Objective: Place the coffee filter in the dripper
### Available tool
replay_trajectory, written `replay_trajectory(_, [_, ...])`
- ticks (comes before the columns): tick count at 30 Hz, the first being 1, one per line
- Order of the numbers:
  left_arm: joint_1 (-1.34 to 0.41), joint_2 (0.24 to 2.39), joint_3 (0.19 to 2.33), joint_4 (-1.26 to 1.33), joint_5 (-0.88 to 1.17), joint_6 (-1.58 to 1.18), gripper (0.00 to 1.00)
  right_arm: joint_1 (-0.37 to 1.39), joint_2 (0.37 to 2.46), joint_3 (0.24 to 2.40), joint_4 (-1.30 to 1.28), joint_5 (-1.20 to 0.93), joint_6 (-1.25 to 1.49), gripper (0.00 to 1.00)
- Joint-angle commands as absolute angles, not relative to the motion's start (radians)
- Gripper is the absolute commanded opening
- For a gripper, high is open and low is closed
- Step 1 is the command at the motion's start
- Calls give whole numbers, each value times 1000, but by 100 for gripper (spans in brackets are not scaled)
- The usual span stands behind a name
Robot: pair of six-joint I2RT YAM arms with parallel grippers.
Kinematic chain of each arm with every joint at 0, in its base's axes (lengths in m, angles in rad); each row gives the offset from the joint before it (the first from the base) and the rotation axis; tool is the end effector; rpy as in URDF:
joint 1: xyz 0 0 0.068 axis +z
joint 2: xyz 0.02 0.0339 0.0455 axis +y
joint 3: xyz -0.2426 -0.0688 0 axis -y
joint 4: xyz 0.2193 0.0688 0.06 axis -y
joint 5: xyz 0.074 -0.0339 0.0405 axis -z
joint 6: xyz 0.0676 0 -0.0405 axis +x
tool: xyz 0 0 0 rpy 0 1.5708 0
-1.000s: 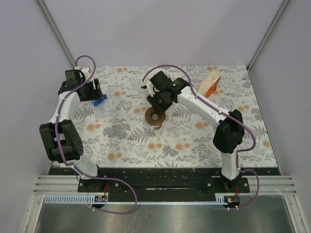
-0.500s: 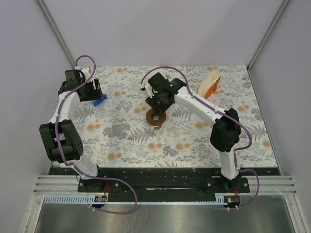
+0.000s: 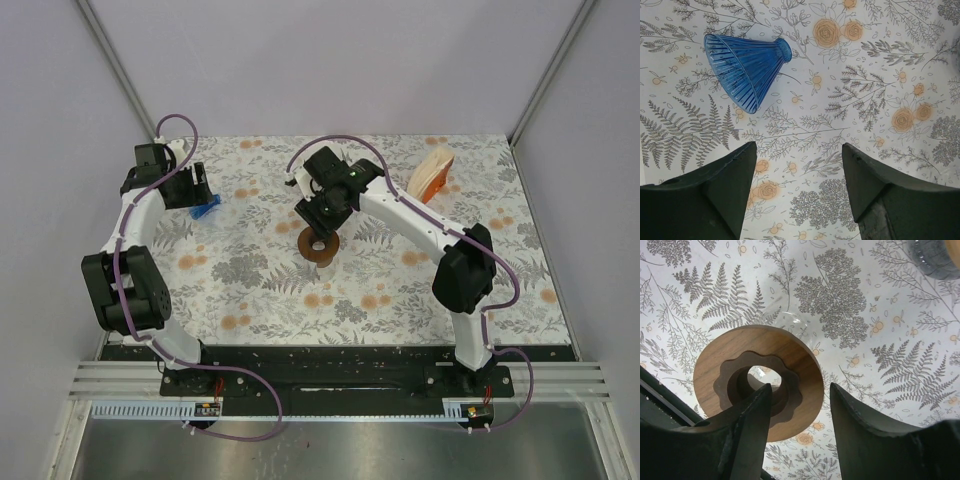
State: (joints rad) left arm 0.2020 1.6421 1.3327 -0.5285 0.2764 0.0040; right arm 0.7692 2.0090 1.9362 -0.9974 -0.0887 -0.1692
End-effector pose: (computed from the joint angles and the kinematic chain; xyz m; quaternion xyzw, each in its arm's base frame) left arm 0.3539 0.0536 0.2425 -0.0423 0.9251 -0.0914 0.3662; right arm 0.2932 0.2922 0.2531 -0.4474 0.8583 0.1142 0.2237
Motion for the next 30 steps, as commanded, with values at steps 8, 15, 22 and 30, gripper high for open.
replay_trajectory(8, [121,1779,1466,-506,31,115,76,779,1922,2028,-1025,90,-203,74])
replay_trajectory(15, [121,1943,1644,-566,-35,92,76,778,1821,1956,-957,215,-199,82])
replay_trajectory(22, [121,2043,1707,-612,30,69,73,775,1781,1904,-945,259,-204,82])
replay_trajectory(30, [121,2097,1738,-624,67,77,46,775,1756,1896,-933,276,-207,82])
